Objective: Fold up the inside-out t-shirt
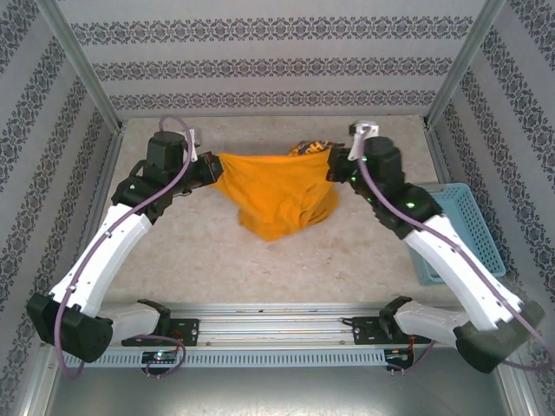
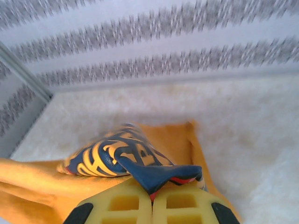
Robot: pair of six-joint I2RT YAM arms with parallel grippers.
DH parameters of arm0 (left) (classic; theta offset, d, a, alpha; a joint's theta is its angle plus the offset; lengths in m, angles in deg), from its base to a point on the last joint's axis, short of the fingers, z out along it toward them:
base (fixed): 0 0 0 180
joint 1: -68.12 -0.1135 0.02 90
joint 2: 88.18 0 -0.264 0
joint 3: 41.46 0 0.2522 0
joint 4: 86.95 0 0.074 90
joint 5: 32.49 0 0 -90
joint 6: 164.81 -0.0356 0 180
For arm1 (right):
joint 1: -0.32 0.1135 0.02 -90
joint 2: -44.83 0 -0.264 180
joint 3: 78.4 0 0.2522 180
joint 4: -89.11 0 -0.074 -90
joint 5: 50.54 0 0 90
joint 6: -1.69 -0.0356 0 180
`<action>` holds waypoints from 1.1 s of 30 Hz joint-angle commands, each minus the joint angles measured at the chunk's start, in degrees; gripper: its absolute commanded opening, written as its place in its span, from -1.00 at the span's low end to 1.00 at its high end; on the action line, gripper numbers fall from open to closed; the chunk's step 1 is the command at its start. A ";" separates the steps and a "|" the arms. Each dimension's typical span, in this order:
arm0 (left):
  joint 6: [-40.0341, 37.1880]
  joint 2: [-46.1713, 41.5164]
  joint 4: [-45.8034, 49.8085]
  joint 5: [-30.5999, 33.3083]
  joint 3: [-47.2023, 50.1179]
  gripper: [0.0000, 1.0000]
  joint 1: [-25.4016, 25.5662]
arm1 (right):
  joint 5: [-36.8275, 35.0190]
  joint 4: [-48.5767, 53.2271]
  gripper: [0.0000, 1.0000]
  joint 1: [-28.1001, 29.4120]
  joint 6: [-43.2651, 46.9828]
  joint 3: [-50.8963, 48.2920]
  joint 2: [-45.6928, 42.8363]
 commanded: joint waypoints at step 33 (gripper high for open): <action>7.65 10.38 -8.32 14.02 17.99 0.37 15.66 | 14.30 -1.83 0.42 0.68 -7.99 -13.13 19.56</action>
